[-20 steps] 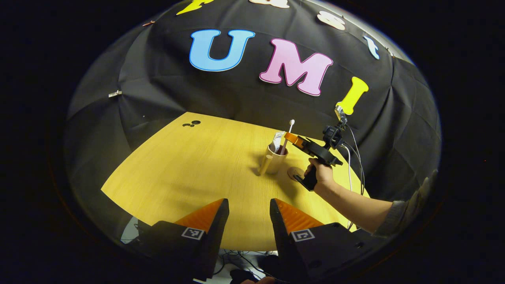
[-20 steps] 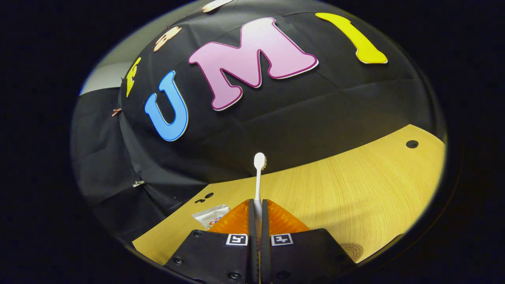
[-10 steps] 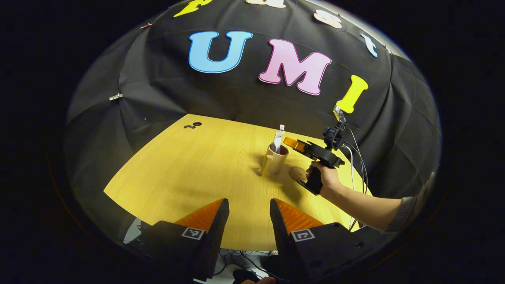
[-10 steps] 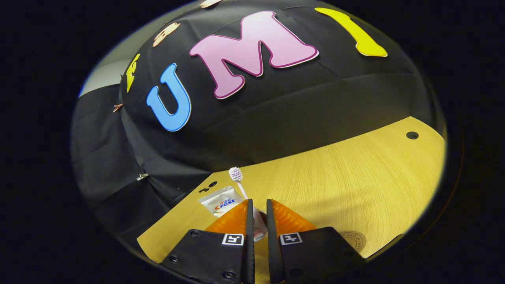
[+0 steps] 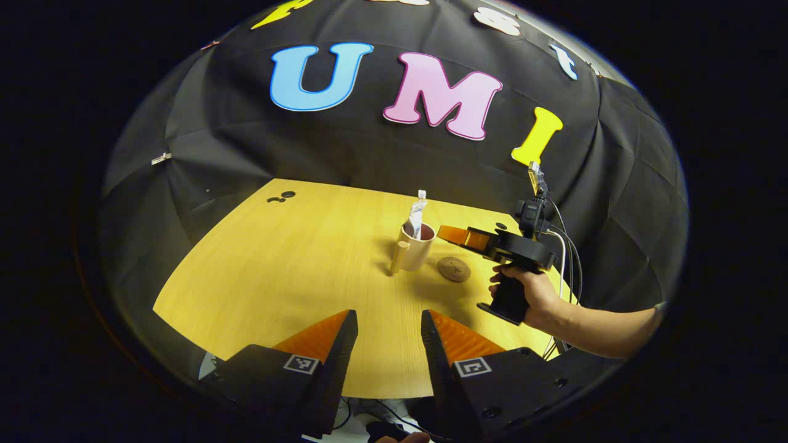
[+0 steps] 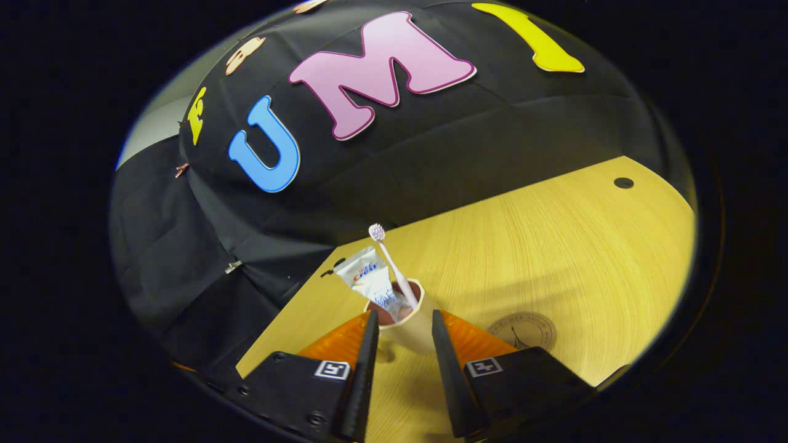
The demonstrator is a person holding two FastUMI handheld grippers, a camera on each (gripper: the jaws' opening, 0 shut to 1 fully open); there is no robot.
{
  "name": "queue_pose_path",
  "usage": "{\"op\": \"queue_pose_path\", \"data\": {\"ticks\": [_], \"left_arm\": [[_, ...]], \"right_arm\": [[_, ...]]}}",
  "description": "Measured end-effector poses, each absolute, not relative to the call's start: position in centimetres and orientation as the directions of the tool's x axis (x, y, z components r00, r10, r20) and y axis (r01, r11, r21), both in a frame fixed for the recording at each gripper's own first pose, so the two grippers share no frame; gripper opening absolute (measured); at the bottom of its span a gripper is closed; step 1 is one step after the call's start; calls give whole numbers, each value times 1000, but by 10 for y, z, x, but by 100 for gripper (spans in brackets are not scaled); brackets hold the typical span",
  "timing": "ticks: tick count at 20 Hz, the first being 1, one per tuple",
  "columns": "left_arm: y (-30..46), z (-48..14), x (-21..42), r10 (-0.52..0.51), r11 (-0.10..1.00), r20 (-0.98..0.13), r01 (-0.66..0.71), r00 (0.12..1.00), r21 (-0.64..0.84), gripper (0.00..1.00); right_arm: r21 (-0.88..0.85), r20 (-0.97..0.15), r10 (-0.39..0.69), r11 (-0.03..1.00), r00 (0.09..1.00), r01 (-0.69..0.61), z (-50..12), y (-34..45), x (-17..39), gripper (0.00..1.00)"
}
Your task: Put the toothbrush and toothpaste on the desktop into the cup, then pick up the cup and place it on the coaster on the desktop.
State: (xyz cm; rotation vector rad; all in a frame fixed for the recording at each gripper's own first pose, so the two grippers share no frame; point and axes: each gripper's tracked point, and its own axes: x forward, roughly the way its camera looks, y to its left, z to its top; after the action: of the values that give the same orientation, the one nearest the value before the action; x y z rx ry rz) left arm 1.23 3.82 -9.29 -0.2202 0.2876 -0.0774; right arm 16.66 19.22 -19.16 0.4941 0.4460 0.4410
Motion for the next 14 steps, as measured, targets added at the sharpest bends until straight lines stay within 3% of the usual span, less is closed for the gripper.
{"op": "queue_pose_path", "data": {"ticks": [3,4,5,6,8,14], "left_arm": [[27,-96,40,-150,975,-310,90,939,-201,65],[25,-97,51,-160,976,-328,100,931,-191,65],[23,-99,61,-171,978,-345,115,923,-175,65],[22,-99,72,-178,980,-359,131,916,-152,65],[17,-97,93,-207,978,-389,175,898,-117,65],[8,-103,160,-244,960,-503,281,829,-2,65]], "right_arm": [[562,-330,525,777,785,-283,-192,178,133,57],[578,-336,529,769,779,-273,-191,172,123,49],[593,-347,535,761,771,-262,-191,164,115,71],[603,-355,538,757,764,-252,-191,158,105,79],[602,-378,528,764,760,-231,-193,139,89,84],[575,-439,498,795,748,-193,-202,77,54,88]]}}
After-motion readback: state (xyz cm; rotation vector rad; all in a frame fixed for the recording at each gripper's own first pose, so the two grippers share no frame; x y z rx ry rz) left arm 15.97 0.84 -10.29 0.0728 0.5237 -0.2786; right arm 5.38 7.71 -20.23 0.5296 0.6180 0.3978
